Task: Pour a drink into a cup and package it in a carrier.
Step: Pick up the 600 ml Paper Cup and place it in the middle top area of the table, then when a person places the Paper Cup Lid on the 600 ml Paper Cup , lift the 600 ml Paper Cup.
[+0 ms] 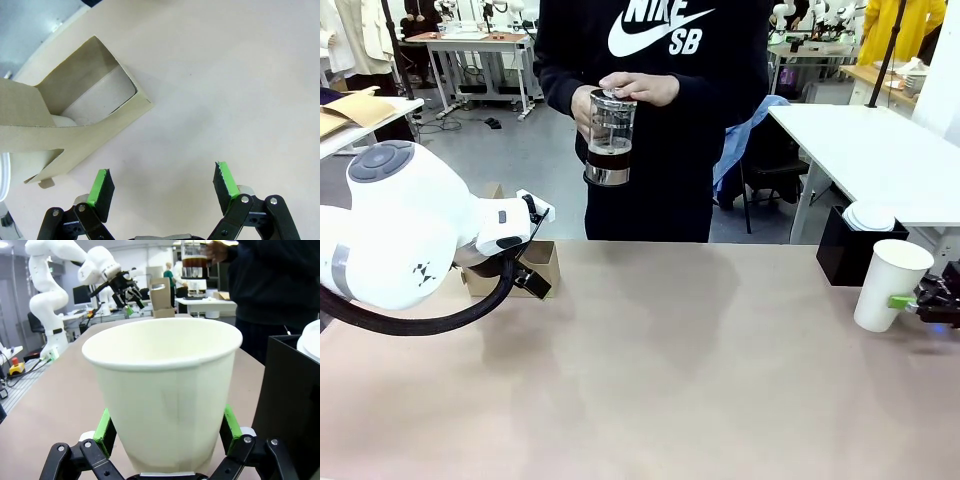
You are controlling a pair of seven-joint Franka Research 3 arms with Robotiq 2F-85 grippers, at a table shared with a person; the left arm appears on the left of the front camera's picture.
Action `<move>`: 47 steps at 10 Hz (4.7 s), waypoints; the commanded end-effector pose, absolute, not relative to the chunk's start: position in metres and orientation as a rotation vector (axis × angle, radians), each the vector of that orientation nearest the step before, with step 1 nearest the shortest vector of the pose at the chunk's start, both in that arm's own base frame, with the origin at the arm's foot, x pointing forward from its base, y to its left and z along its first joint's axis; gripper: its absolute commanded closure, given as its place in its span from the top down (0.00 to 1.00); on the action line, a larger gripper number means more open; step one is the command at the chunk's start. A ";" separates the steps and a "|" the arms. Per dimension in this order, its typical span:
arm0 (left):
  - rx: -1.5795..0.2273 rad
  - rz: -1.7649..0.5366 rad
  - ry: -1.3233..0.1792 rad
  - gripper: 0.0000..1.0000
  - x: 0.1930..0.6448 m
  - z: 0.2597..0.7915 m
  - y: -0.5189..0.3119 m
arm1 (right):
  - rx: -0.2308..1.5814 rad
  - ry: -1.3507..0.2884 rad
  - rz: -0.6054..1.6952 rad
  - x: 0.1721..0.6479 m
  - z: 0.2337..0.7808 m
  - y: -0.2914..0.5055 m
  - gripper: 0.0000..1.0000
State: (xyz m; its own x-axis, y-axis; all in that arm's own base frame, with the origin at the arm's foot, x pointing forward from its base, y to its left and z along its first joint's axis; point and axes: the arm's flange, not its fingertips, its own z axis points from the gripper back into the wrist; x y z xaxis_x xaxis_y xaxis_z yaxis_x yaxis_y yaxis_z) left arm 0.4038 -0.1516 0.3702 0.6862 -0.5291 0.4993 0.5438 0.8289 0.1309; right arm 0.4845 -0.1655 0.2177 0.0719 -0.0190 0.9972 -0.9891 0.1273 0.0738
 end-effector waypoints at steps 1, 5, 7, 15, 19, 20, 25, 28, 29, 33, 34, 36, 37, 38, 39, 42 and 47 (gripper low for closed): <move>-0.029 -0.601 -0.550 1.00 0.404 0.370 -0.151 | 1.134 -1.258 1.078 0.480 0.218 -0.152 1.00; -0.029 -0.601 -0.550 1.00 0.404 0.370 -0.151 | 1.163 -1.237 1.066 0.485 0.216 -0.157 0.80; -0.029 -0.601 -0.550 1.00 0.404 0.370 -0.151 | 1.163 -1.237 1.066 0.485 0.216 -0.157 0.80; -0.029 -0.601 -0.550 1.00 0.404 0.370 -0.151 | 0.949 -1.419 0.773 0.477 0.314 0.014 0.80; -0.029 -0.601 -0.550 1.00 0.404 0.370 -0.151 | 0.871 -1.441 0.727 0.526 0.300 0.101 0.80; -0.029 -0.601 -0.550 1.00 0.404 0.370 -0.151 | 0.871 -1.415 0.731 0.540 0.290 0.117 0.80; -0.029 -0.601 -0.550 1.00 0.404 0.370 -0.151 | 0.880 -1.362 0.742 0.557 0.266 0.137 0.80; -0.029 -0.601 -0.550 1.00 0.404 0.370 -0.151 | 0.880 -1.362 0.742 0.557 0.266 0.137 0.80; -0.029 -0.601 -0.550 1.00 0.404 0.370 -0.151 | 0.880 -1.362 0.742 0.557 0.266 0.137 0.80; -0.029 -0.601 -0.550 1.00 0.404 0.370 -0.151 | 0.880 -1.362 0.742 0.557 0.266 0.137 0.80; -0.029 -0.601 -0.550 1.00 0.404 0.370 -0.151 | 0.880 -1.362 0.742 0.557 0.266 0.137 0.80; -0.029 -0.601 -0.550 1.00 0.404 0.370 -0.151 | 0.880 -1.362 0.742 0.557 0.266 0.137 0.80; -0.029 -0.601 -0.550 1.00 0.404 0.370 -0.151 | 0.880 -1.362 0.742 0.557 0.266 0.137 0.80; -0.029 -0.601 -0.550 1.00 0.404 0.370 -0.151 | 0.880 -1.362 0.742 0.557 0.266 0.137 0.80; -0.029 -0.601 -0.550 1.00 0.404 0.370 -0.151 | 0.880 -1.362 0.742 0.557 0.266 0.137 0.80; -0.029 -0.601 -0.550 1.00 0.404 0.370 -0.151 | 0.880 -1.362 0.742 0.557 0.266 0.137 0.80; -0.029 -0.601 -0.550 1.00 0.404 0.370 -0.151 | 0.880 -1.362 0.742 0.557 0.266 0.137 0.80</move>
State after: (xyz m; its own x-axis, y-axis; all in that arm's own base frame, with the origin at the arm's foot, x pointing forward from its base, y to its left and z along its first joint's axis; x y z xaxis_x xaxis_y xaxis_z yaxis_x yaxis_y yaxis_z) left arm 0.4038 -0.1515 0.3700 0.6865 -0.5290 0.4989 0.5437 0.8290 0.1309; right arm 0.5620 0.1367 0.2608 0.0861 -0.0475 0.9952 -0.8633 0.4950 0.0983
